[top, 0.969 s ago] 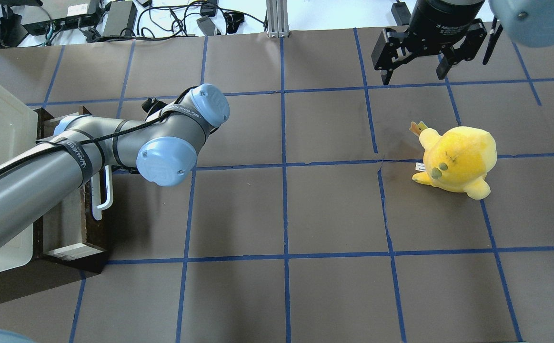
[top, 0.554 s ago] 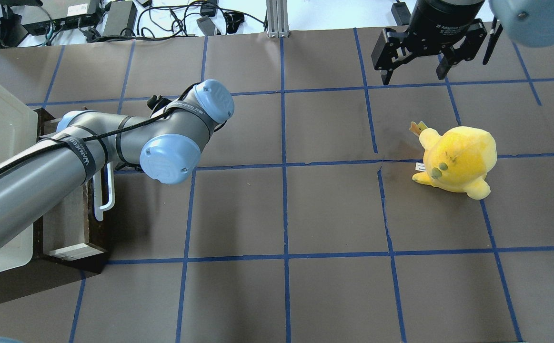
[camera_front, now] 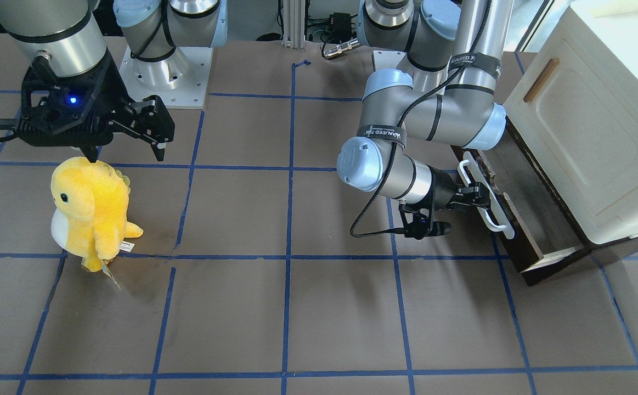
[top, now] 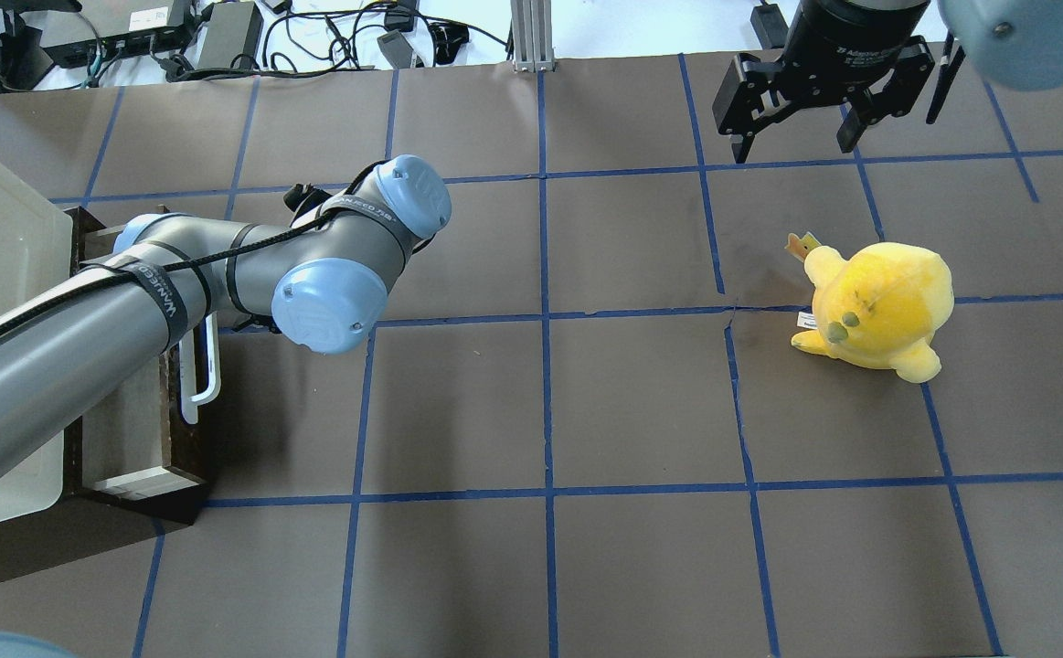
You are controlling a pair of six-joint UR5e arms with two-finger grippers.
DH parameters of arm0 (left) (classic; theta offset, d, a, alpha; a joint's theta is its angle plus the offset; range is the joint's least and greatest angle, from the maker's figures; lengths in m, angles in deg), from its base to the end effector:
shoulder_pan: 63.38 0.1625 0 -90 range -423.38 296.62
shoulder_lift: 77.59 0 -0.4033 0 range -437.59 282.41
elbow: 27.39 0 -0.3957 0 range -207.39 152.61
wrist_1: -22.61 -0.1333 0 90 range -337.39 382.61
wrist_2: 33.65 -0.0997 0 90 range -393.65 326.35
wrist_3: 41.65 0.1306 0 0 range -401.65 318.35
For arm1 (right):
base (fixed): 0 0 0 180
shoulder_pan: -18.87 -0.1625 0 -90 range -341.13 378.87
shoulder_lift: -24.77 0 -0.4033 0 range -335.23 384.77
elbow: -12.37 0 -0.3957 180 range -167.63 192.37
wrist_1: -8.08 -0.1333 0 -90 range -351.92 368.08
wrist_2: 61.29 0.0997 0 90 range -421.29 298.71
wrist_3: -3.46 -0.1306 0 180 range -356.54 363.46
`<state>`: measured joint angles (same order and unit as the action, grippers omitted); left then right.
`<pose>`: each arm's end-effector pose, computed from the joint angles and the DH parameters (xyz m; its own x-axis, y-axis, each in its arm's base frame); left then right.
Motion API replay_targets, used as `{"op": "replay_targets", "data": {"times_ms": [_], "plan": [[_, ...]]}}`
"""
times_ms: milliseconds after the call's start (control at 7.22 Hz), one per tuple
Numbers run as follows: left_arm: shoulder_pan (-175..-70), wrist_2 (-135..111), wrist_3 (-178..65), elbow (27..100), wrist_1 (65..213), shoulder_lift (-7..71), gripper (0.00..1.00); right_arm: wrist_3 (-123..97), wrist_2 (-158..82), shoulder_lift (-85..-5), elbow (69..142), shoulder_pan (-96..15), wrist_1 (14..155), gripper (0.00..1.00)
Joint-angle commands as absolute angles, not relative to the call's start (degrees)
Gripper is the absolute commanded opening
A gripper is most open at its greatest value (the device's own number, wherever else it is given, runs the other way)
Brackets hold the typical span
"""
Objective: Pull drawer sideways
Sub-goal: 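Keep pulling the drawer outward with the left gripper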
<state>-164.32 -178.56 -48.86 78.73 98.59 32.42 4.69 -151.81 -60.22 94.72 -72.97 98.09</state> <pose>-0.1250 -0.5072 0.2011 -0.5240 0.2941 -0.7993 0.1109 0.9541 0.2783 0.1493 -0.5316 0.4566 -0.9985 -0.0531 0.0101 -0.0535 0.9975 -0.0460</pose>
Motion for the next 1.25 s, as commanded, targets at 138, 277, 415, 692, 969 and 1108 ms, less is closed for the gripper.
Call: {"op": "replay_targets", "data": {"times_ms": [138,277,415,692,969,1108], "plan": [[-163.8,-178.7,-48.9,79.1,98.5,32.5,0.59,4.7,-151.8,-60.2,94.7,-73.0,98.1,1.0],[-163.8,-178.7,-48.9,79.4,98.5,32.5,0.59,4.7,-151.8,-60.2,94.7,-73.0,98.1,1.0],[-163.7,-178.8,-49.0,79.7,98.5,32.5,0.59,4.7,-151.8,-60.2,94.7,-73.0,98.1,1.0],[-163.5,-178.8,-49.5,80.0,98.5,32.5,0.56,4.7,-151.8,-60.2,94.7,-73.0,98.1,1.0],[-163.4,-178.8,-49.6,80.2,98.5,32.4,0.46,4.7,-151.8,-60.2,94.7,-73.0,98.1,1.0],[-163.4,-178.8,-49.5,80.2,98.5,32.5,0.44,4.7,-151.8,-60.2,94.7,-73.0,98.1,1.0]]}}
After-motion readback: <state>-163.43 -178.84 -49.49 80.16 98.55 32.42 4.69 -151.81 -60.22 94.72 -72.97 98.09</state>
